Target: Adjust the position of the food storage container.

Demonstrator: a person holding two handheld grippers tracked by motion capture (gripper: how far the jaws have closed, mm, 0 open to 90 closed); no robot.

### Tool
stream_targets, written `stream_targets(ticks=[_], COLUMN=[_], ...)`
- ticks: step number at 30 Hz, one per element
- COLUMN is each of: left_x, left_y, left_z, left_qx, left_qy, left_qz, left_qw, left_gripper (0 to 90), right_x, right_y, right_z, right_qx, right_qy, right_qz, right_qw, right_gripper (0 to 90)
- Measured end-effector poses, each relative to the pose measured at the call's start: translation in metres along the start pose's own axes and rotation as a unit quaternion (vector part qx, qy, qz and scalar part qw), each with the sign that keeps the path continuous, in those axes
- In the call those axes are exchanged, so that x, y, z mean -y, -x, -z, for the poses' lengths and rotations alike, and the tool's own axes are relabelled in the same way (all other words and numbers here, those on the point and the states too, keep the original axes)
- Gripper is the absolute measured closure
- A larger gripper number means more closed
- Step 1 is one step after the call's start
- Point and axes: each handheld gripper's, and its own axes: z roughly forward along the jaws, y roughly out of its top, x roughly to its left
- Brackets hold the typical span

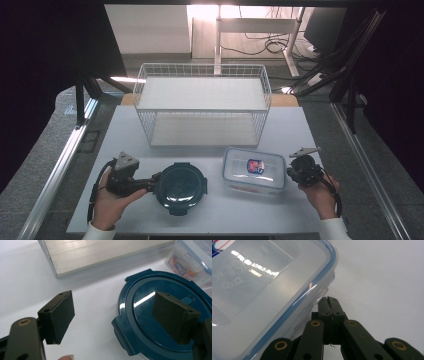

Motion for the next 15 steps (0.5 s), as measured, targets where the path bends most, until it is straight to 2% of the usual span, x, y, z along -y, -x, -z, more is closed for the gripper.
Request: stream_targets(ticks=[4,8,10,12,14,15], left_x=[0.0,0.0,0.0,0.0,0.0,0.001], left_y=[-0.001,-0.001,-0.002,-0.002,-0.003,-0.003], left_z=[0.001,0.001,0.003,0.003,0.004,0.004], left_qx=[-0.001,-0.002,-0.003,-0.003,-0.004,-0.005], left_qy=[0.001,0.002,0.005,0.006,0.008,0.009], left_qz=[0.003,0.004,0.005,0.006,0.008,0.009], left_qw=[1.0,1.0,1.0,1.0,0.9999,0.9999], left_gripper=[18.0,18.0,18.0,18.2,18.2,18.2], right_x=[-0.003,-0.001,0.004,0.006,0.012,0.012], right_y=[-0.006,-0.002,0.003,0.005,0.011,0.011], right_z=[-0.001,0.003,0.015,0.019,0.033,0.033], right_qx=[0.001,0.003,0.005,0.006,-0.002,-0.002], right_qy=[0.001,0.011,0.03,0.038,0.066,0.066], right_qz=[0.006,-0.002,-0.024,-0.031,-0.05,-0.05], right_qw=[1.0,0.9999,0.9993,0.9988,0.9966,0.9966], right_gripper=[89.1,89.1,89.1,89.1,89.0,89.0])
